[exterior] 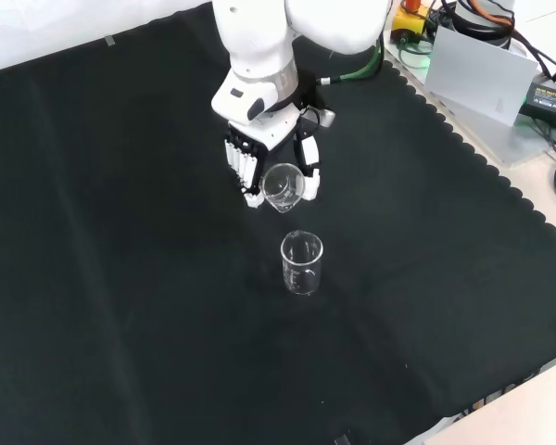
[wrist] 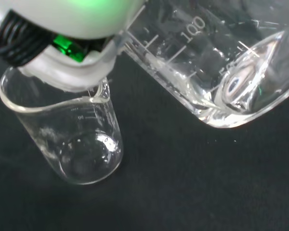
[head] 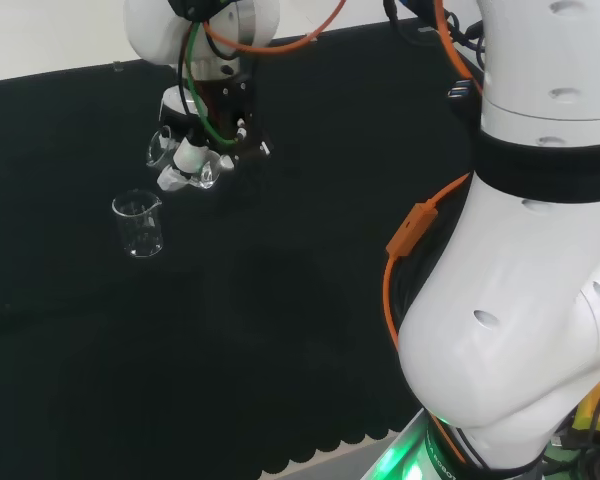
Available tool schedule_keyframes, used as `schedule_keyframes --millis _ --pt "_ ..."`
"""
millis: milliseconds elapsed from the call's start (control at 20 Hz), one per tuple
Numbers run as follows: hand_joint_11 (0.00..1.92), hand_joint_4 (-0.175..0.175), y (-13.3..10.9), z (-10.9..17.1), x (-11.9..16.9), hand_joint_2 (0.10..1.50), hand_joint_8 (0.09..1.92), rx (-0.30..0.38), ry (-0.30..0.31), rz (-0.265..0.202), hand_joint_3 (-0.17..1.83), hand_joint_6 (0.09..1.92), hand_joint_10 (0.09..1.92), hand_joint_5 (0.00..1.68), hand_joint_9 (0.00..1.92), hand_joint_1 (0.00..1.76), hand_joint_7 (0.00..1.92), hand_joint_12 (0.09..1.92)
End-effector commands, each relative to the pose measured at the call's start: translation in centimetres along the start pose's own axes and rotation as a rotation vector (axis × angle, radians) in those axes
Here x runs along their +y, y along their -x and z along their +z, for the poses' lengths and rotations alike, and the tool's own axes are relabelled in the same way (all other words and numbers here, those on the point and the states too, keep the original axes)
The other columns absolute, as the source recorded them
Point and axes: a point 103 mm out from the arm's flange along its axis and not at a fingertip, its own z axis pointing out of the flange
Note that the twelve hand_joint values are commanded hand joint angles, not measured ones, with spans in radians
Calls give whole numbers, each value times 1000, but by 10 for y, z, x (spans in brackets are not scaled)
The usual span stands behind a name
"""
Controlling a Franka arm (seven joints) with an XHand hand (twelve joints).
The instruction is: Pour the water from the handheld beaker into the one on the table.
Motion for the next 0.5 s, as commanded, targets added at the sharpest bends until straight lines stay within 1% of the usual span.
schedule_keyframes --millis 50,200,500 --pt "1295 -58 -8 5 3 584 758 -78 -79 -14 839 855 724 1220 1504 1175 1571 770" --pt "1298 -45 -12 6 3 582 768 -95 -98 -16 846 863 731 1217 1503 1172 1567 769" --pt "1301 -37 -21 7 3 580 775 -155 -143 -19 851 868 736 1216 1504 1170 1566 768"
